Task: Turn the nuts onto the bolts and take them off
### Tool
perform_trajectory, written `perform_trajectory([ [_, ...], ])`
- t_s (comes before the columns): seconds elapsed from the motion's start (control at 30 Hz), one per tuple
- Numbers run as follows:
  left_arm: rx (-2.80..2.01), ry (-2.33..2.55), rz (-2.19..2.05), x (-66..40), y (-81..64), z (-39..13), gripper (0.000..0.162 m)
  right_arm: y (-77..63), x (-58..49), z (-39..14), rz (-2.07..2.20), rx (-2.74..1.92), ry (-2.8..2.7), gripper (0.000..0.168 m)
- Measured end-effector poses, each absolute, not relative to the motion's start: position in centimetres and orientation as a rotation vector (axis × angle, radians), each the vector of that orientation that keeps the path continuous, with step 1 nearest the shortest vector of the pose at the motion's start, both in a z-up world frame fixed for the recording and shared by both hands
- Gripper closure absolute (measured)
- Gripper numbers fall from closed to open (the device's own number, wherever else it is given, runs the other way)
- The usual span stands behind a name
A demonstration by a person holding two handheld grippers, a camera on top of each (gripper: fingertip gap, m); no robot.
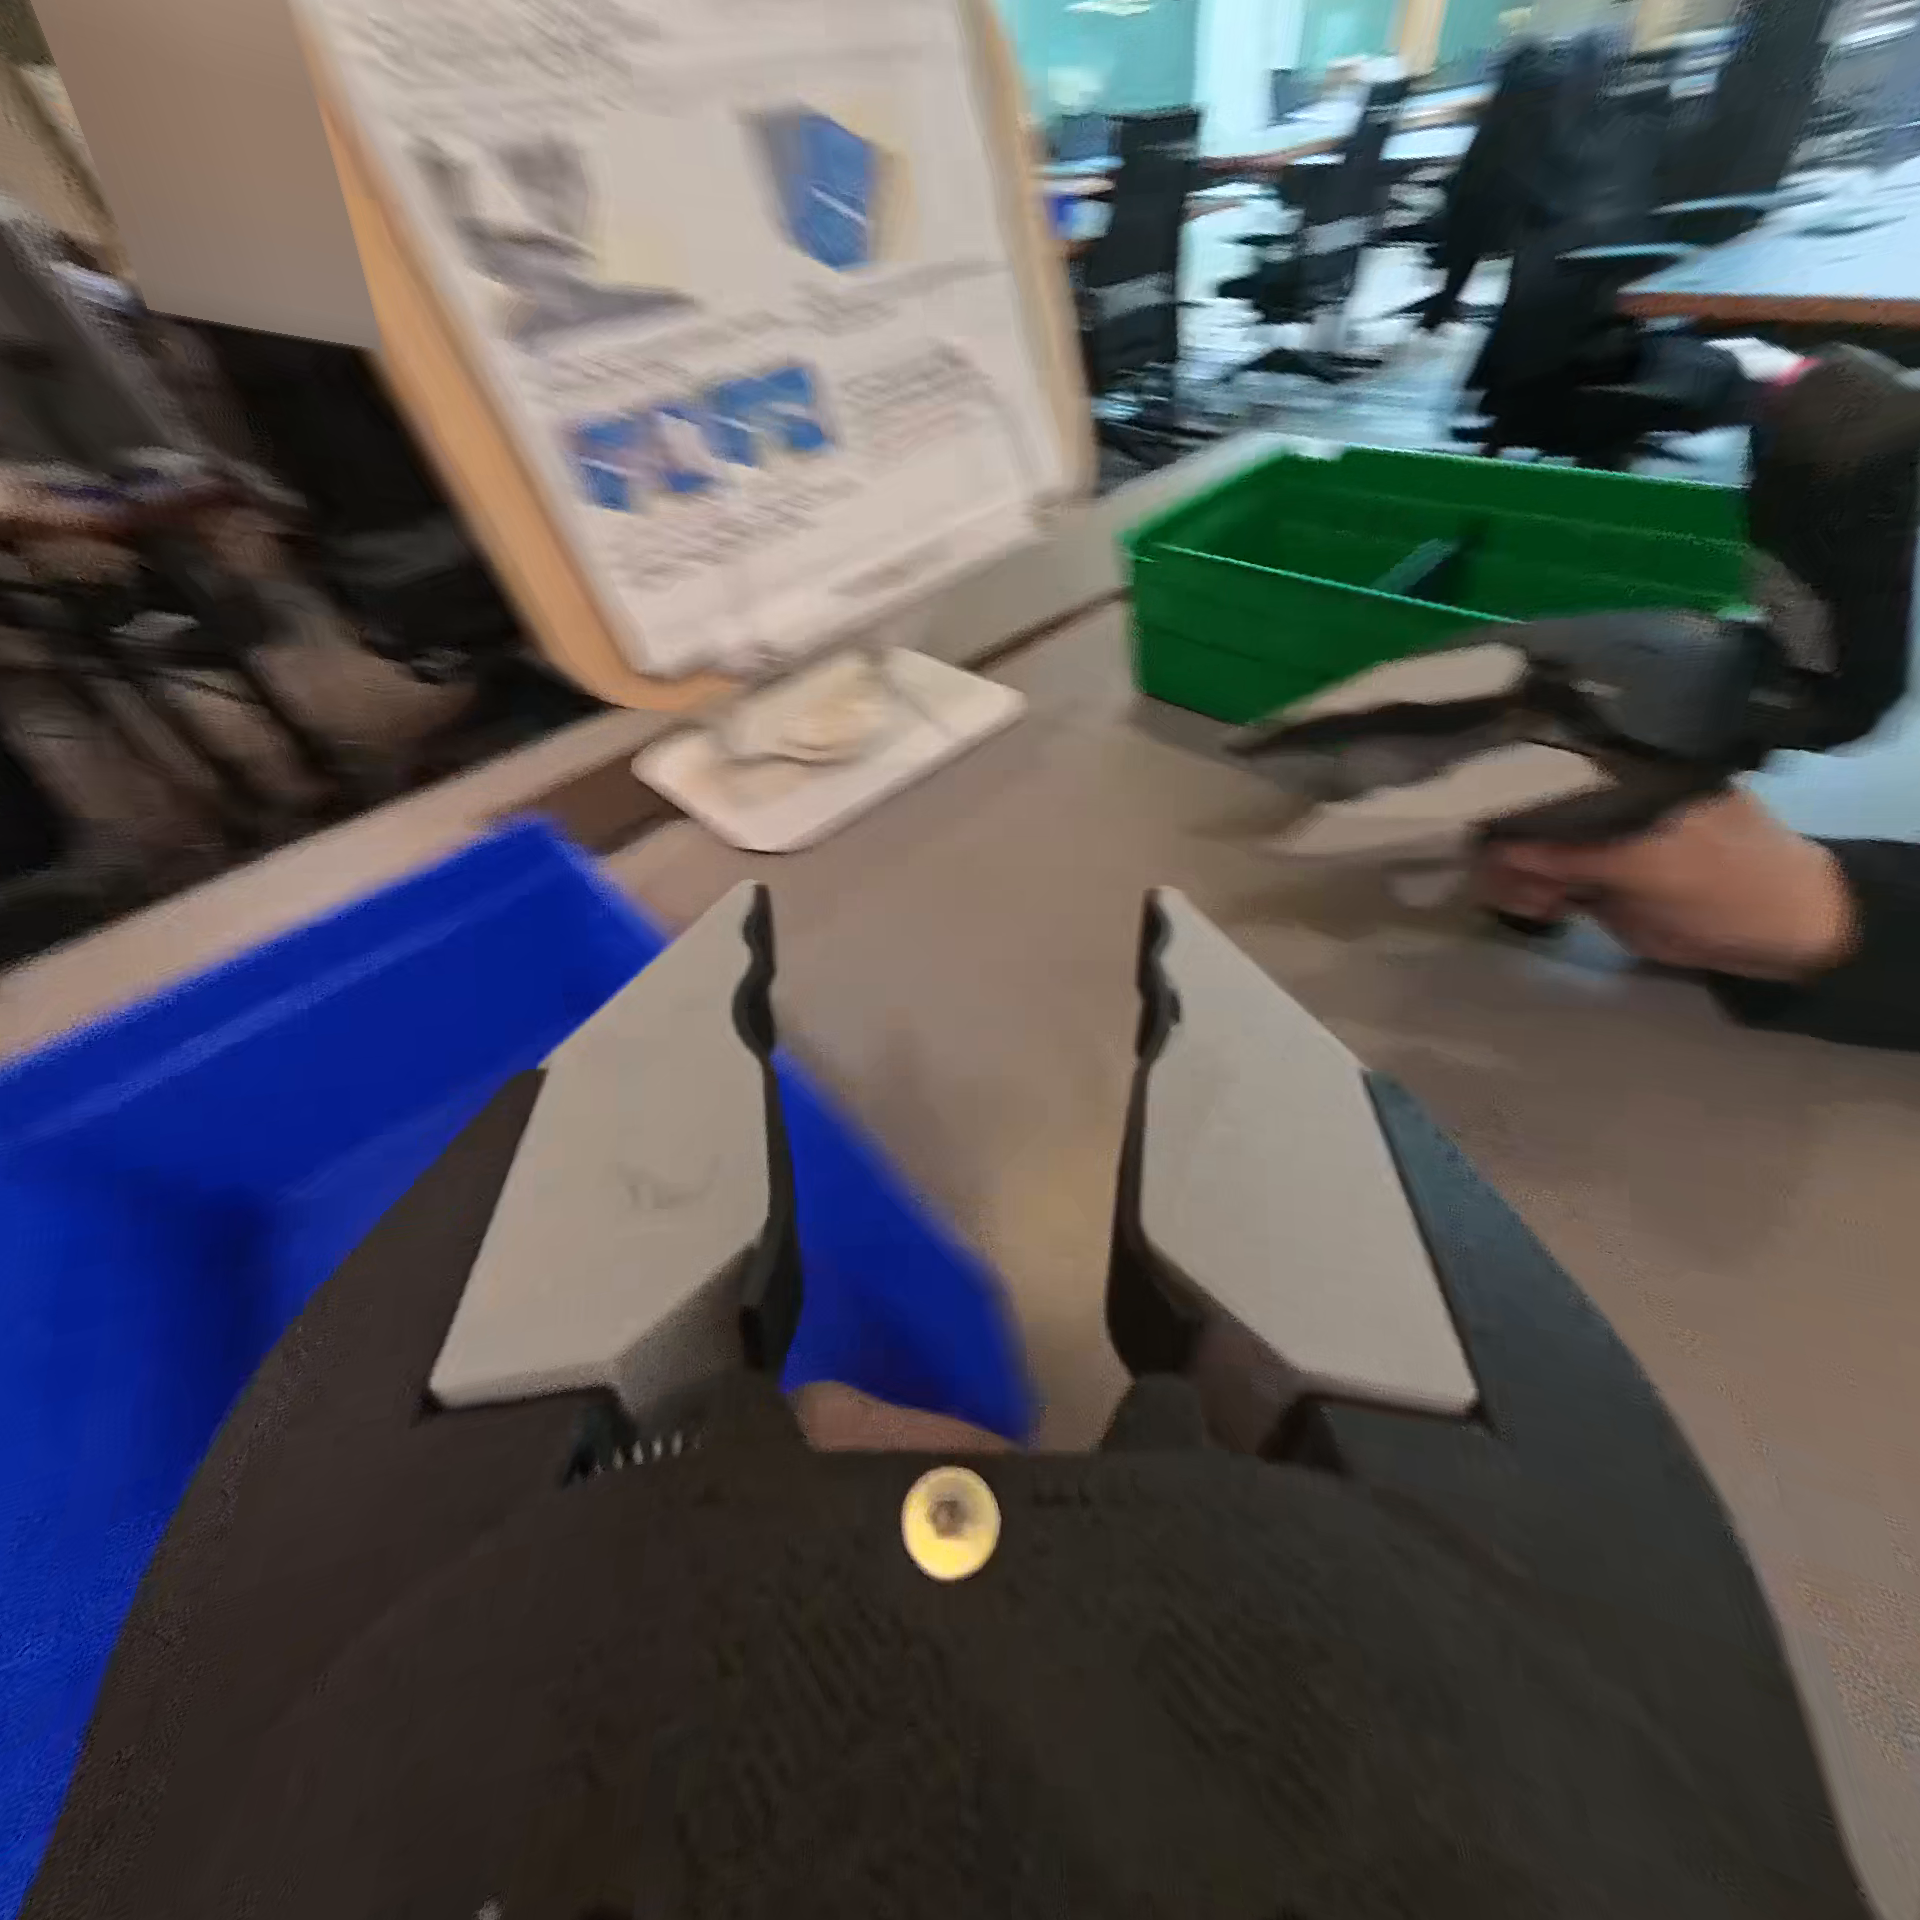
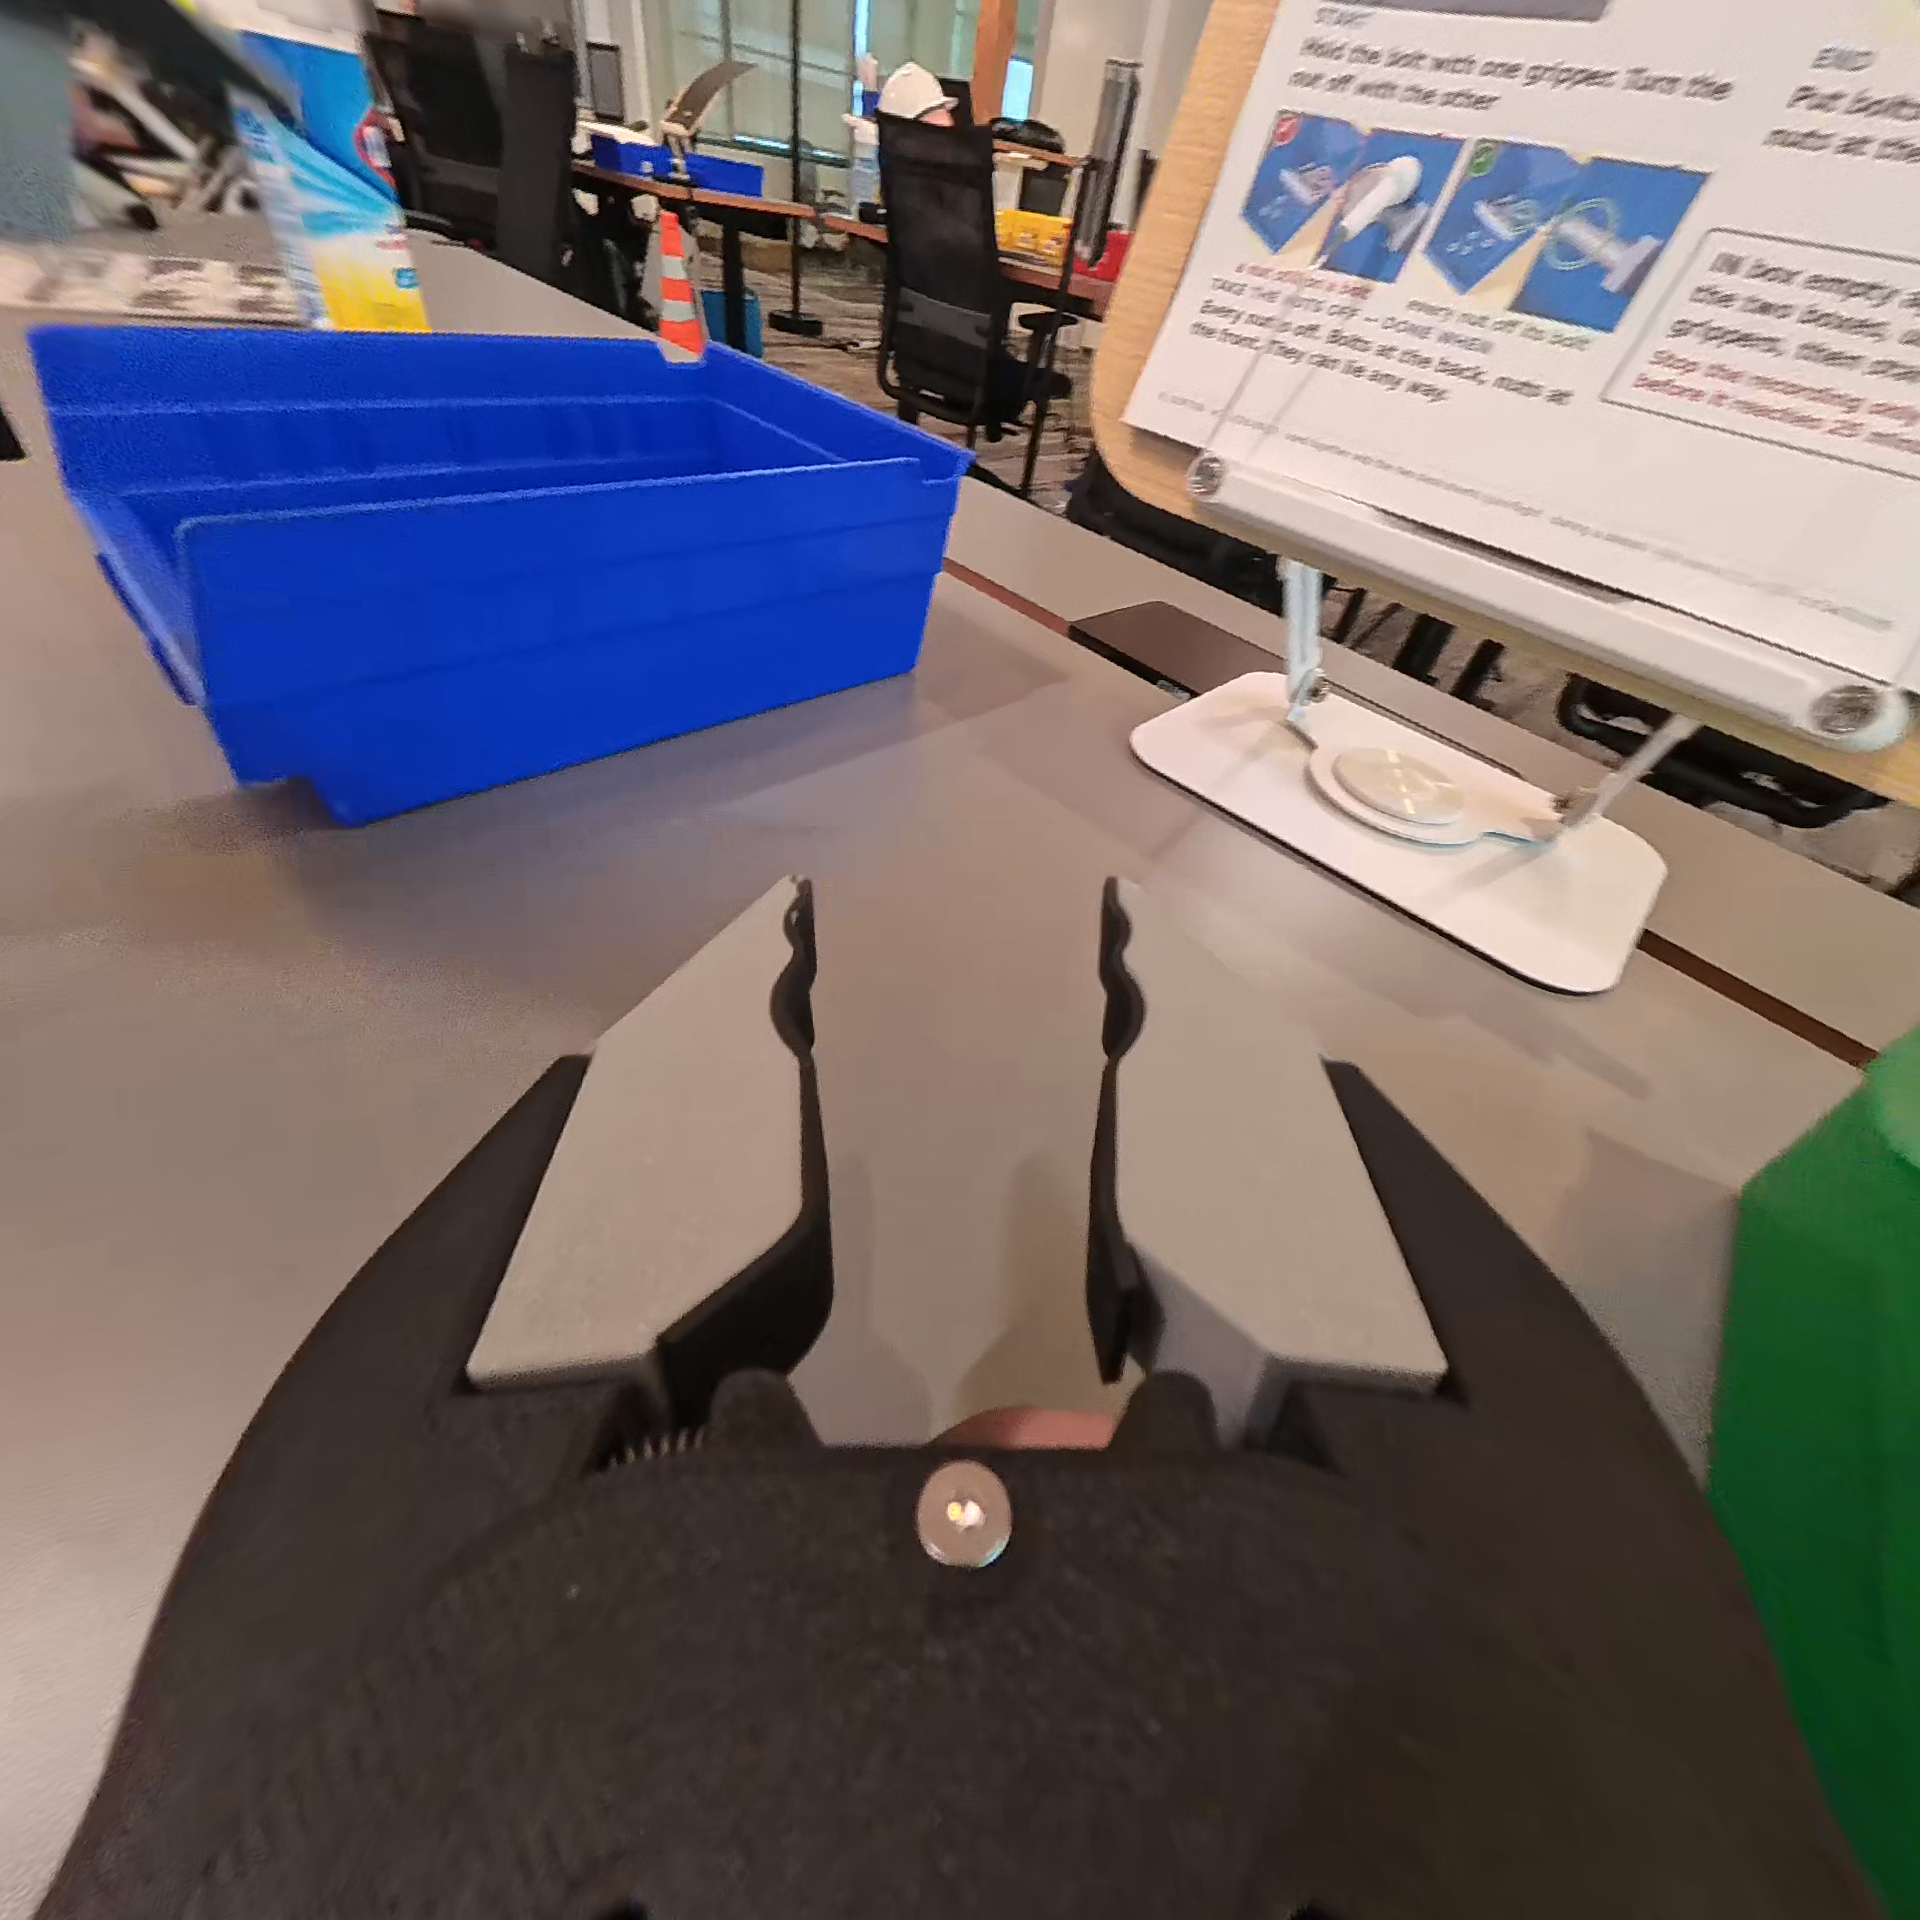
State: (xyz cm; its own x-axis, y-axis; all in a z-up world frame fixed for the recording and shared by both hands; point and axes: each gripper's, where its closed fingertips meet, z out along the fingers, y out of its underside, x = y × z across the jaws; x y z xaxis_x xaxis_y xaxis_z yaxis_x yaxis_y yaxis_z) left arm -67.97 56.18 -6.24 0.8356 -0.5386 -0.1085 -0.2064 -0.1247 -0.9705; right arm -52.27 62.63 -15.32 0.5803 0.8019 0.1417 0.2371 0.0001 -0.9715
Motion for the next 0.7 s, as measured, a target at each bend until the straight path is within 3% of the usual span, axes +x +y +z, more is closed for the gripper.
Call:
perform_trajectory([
  [0.1, -1.739, 0.504, -0.122, -75.6, 58.6, -3.7, 0.105, 61.8, -53.1, -15.7, 0.593, -1.548, -0.950, 0.116],
  [0.37, -2.474, 0.737, 0.161, -85.6, 60.0, -17.2, 0.104, 61.4, -53.3, -15.4, 0.555, -1.514, -0.975, 0.116],
  [0.7, -2.798, 0.893, 0.421, -87.8, 59.2, -21.8, 0.108, 61.5, -53.1, -15.0, 0.558, -1.508, -0.960, 0.116],
])
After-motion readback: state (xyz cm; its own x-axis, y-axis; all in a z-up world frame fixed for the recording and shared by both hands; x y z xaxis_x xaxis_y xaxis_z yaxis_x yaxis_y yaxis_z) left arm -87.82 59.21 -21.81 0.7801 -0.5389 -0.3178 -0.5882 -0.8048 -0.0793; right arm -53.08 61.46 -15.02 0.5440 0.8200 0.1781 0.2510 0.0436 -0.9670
